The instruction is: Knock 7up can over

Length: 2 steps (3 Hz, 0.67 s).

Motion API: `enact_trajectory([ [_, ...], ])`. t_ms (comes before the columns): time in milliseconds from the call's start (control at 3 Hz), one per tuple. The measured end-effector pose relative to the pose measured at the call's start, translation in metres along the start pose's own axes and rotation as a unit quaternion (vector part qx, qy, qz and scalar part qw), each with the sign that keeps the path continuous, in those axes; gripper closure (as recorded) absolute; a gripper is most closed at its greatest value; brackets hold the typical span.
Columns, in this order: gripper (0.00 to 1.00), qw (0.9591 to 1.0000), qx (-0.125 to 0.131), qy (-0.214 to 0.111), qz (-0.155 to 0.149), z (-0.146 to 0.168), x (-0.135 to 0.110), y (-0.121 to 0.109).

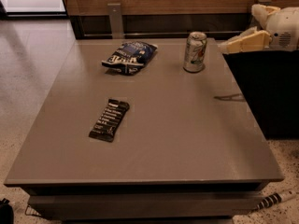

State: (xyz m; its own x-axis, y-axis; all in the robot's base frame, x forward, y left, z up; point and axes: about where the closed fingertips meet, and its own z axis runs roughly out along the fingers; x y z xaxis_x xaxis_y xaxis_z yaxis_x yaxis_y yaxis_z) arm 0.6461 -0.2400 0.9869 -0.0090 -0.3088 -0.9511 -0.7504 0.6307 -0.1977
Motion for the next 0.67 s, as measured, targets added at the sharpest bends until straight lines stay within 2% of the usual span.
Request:
enact_trajectory([
  [333, 0.0, 0.9996, -0.014, -0.016, 0.02, 0.034, 0.014, -0.016],
  [667, 0.0, 0.9974, -0.043, -0.03, 0.051, 0.07, 0.036, -0.021],
])
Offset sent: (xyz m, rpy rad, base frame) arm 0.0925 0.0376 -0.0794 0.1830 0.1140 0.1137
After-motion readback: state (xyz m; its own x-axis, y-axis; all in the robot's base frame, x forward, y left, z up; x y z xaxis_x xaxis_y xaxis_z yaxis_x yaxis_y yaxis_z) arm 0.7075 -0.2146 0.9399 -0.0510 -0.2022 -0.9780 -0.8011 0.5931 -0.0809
